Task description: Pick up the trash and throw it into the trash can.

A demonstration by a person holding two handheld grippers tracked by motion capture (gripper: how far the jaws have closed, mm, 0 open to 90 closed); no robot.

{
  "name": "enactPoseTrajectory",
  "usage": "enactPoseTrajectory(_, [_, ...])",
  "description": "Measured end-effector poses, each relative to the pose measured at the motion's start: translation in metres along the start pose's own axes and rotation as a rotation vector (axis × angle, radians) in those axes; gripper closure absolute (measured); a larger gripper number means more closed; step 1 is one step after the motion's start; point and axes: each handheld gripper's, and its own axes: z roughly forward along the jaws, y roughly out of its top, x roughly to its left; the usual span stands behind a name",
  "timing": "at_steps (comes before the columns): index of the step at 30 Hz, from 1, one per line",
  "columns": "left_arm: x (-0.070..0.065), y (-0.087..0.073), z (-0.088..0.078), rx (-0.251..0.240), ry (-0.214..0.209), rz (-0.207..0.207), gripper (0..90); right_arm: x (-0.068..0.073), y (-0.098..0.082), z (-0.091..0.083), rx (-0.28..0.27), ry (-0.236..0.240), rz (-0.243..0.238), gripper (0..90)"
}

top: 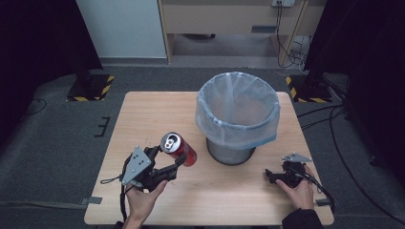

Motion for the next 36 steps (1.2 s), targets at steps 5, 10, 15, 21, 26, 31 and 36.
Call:
enactPoseTrajectory(5, [-0.004,0.015,0.006,-0.03,-0.007,0.014,33.2,0.0,0.0,0.0,0.0,0.0,0.0,0.7])
enactPoseTrajectory(10, [-0.008,0.029,0.013,-0.05,-0.013,0.035,33.2,0.0,0.0,0.0,0.0,0.0,0.0,0.7])
enactPoseTrajectory(15, [-0.011,0.039,0.018,-0.071,-0.021,0.04,33.2,0.0,0.0,0.0,0.0,0.0,0.0,0.7])
enactPoseTrajectory(21, [-0.017,0.051,0.024,-0.098,-0.032,0.046,33.2,0.0,0.0,0.0,0.0,0.0,0.0,0.7])
enactPoseTrajectory(26, [-0.024,0.065,0.029,-0.132,-0.046,0.057,33.2,0.0,0.0,0.0,0.0,0.0,0.0,0.7])
enactPoseTrajectory(31, [-0.028,0.073,0.034,-0.14,-0.051,0.068,33.2,0.0,0.0,0.0,0.0,0.0,0.0,0.7])
enactPoseTrajectory(36, [-0.03,0.08,0.039,-0.152,-0.053,0.075,33.2,0.0,0.0,0.0,0.0,0.001,0.0,0.7])
